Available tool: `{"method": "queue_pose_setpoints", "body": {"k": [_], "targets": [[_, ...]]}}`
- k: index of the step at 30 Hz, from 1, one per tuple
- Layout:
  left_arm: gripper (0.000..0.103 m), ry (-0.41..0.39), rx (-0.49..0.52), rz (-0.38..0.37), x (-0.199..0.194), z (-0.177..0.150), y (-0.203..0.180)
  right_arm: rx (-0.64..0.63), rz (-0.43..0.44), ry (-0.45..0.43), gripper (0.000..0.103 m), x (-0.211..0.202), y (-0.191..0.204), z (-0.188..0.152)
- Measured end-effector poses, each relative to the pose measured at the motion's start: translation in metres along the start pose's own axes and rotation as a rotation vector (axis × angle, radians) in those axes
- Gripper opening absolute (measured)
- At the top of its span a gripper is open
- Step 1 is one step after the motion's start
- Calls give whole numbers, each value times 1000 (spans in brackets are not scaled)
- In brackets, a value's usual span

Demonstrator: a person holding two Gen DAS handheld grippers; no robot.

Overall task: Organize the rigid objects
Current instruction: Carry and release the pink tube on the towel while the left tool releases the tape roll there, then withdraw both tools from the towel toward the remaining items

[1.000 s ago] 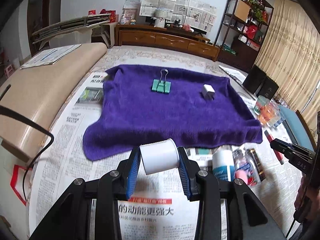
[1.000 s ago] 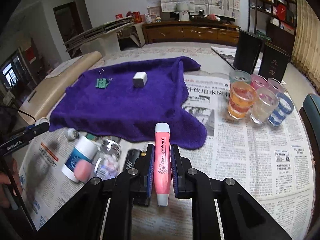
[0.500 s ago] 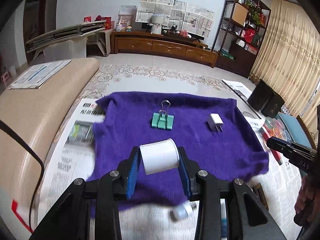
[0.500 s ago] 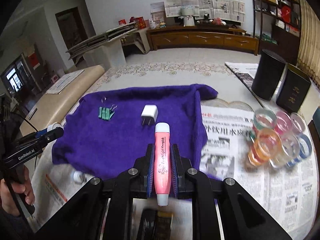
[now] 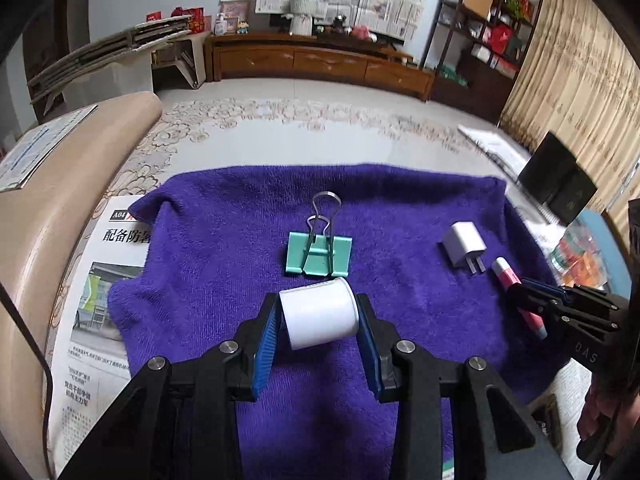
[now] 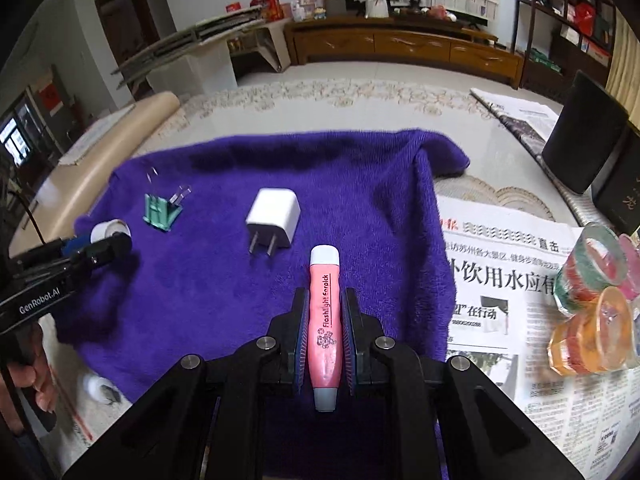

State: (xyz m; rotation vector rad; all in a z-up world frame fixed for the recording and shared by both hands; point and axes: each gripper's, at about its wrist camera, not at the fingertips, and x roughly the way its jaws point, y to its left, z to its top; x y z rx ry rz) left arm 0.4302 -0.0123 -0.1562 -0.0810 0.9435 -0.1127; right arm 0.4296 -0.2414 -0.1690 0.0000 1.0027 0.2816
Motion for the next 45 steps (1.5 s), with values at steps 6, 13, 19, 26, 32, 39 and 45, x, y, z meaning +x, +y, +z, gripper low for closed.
{"method": "queue_pose_setpoints", "body": {"k": [6, 13, 19, 26, 32, 39, 45], "targets": [[35, 29, 19, 32, 5, -7, -2, -33, -40, 6, 16, 4, 4, -4], [35, 33, 40, 39, 7, -11, -4, -90, -77, 13, 16, 5, 10, -5], [35, 18, 85, 66, 7, -15, -7, -93, -67, 7, 17, 3, 9, -5], [36, 20, 65, 50, 7, -13, -4, -35, -6, -18, 38, -1, -2, -4], [82, -48, 39, 48, -18, -15, 0, -38, -13, -76, 97, -31, 8, -3], [102, -80, -7, -21, -61, -25, 1, -20, -33, -103, 103, -76, 13, -16], [102, -47, -21, -19, -84, -62, -5, -6, -58, -117, 103, -108, 9, -53]]}}
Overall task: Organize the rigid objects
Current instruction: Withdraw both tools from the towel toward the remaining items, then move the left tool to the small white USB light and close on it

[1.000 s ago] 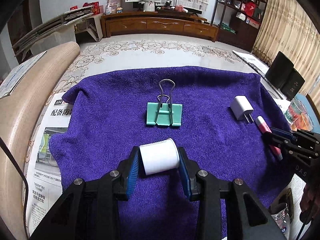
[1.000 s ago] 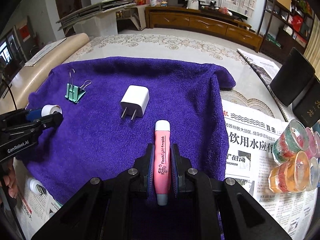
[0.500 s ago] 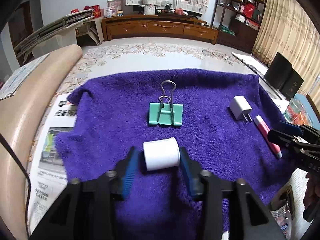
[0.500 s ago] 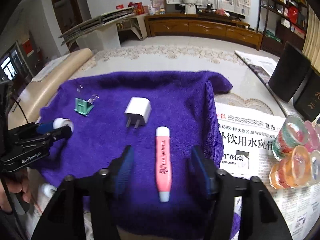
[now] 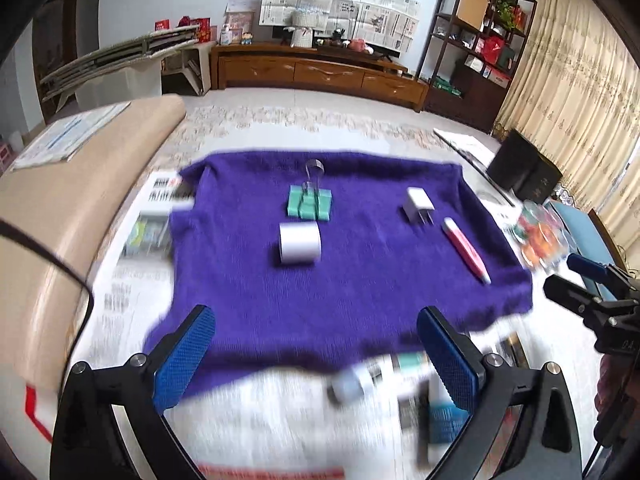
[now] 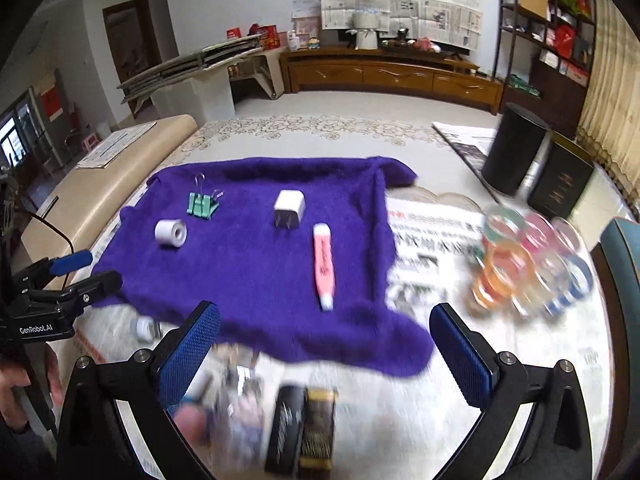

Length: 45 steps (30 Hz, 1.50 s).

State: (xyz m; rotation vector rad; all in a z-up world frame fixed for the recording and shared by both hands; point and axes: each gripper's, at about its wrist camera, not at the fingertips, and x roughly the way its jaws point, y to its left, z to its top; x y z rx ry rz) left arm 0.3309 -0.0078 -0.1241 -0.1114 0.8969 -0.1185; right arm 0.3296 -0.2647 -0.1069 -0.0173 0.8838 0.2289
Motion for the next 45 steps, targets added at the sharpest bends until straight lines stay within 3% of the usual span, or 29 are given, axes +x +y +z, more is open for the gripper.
{"method": "queue_pose_setpoints", "body": {"k": [4, 10, 21, 28, 34, 37, 39, 45], "targets": [[102, 28, 15, 26, -2, -28, -10, 28, 1, -12, 103, -21, -9, -25], [103, 38, 36, -9, 10, -52, -22, 46, 9, -14, 103, -29, -12, -57], [103, 108, -20, 93, 37, -48, -28, 83, 34, -17, 103, -27, -33, -84], [101, 98, -39, 168, 44, -47, -33, 77, 51, -11, 103, -27, -33, -89], [83, 61, -52, 195, 40, -48, -33, 58, 54, 2, 103, -25, -30, -92], [71, 49, -58, 195, 36, -49, -31, 50, 56, 6, 103, -23, -27, -93], [57, 43, -61, 198, 34, -49, -30, 43, 53, 8, 103, -23, -25, -94], [37, 28, -53, 179, 32, -50, -27, 23, 46, 20, 103, -21, -21, -95]]}}
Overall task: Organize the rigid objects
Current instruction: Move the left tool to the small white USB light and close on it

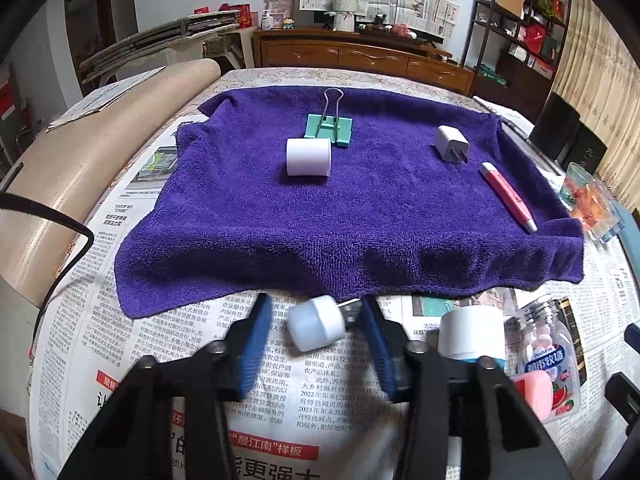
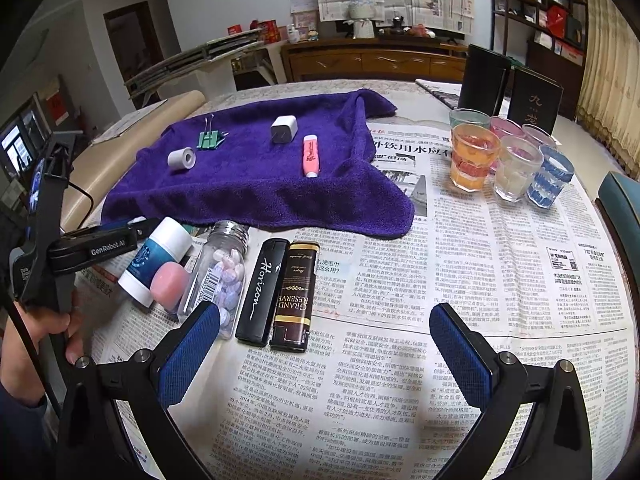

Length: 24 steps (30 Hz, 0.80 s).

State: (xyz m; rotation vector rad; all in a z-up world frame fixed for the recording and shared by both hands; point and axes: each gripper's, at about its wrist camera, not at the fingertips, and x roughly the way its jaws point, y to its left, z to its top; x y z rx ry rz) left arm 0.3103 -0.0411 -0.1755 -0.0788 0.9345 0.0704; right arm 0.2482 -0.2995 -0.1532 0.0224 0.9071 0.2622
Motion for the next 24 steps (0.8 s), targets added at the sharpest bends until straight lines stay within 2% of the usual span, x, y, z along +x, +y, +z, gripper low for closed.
{"method": "queue_pose_setpoints", "body": {"k": [1, 6, 17, 24], "targets": [[35, -1, 0, -5, -1, 0, 1, -2, -2, 1, 103, 0, 1, 0], [35, -4, -4, -42, -3, -2, 5, -12, -2, 6, 103, 2, 3, -1], [35, -11, 2, -53, -10, -10, 14, -1, 11, 13, 103, 9, 6, -2], [35, -3, -11, -82, -12, -12, 21, 3, -67, -5, 100, 23, 3, 7]]}}
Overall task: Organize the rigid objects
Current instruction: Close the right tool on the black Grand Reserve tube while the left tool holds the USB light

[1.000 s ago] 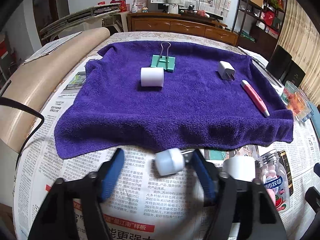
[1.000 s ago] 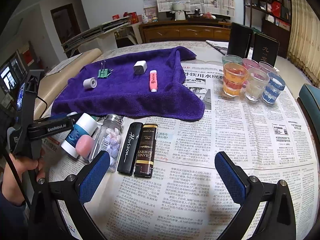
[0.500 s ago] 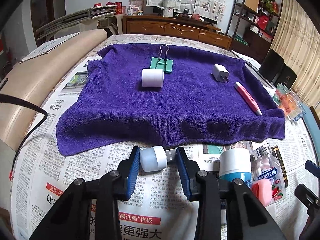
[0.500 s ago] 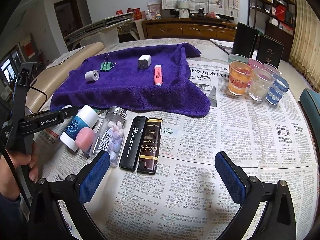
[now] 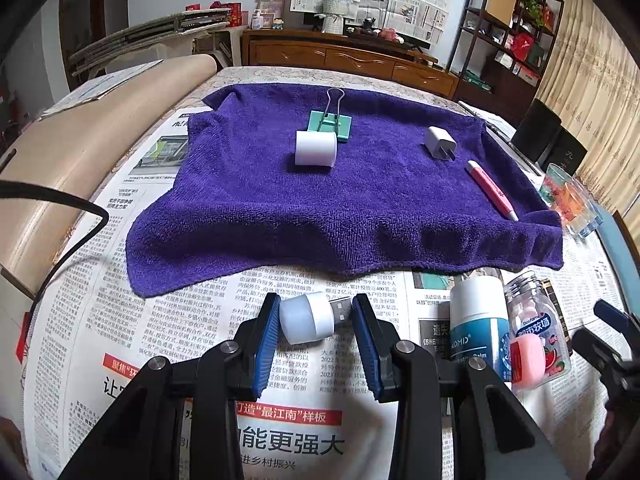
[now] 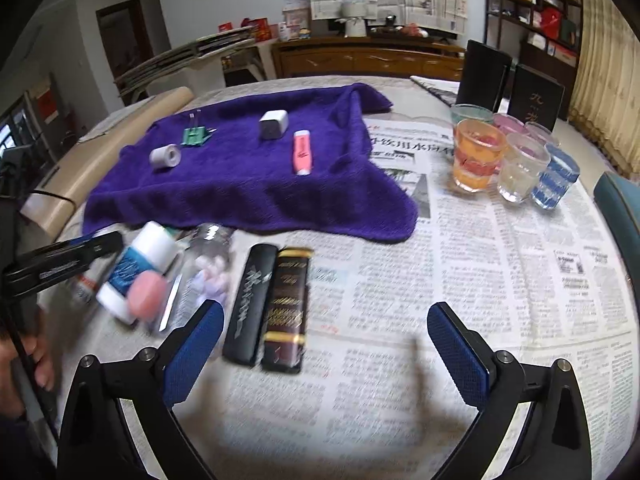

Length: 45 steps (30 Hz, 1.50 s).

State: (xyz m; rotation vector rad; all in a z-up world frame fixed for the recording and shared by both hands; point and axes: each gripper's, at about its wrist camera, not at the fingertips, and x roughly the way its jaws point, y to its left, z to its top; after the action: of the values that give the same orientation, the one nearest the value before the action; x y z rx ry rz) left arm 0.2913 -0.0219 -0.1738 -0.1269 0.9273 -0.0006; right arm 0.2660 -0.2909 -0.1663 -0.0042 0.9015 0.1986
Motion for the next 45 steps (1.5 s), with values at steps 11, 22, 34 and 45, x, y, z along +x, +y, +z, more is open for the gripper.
{"method": "queue_pose_setpoints", "body": {"k": [11, 22, 34, 45], "targets": [[35, 5, -12, -43, -3, 0, 3, -36, -82, 8, 93, 16, -2, 2], [35, 13, -15, -51, -2, 1, 5, -71, -53, 42, 79, 25, 9, 4], [35, 16, -25, -52, -4, 0, 12, -95, -16, 64, 40, 20, 24, 5], [35, 7, -27, -49, -7, 1, 13, -106, 10, 76, 23, 15, 26, 0]]}}
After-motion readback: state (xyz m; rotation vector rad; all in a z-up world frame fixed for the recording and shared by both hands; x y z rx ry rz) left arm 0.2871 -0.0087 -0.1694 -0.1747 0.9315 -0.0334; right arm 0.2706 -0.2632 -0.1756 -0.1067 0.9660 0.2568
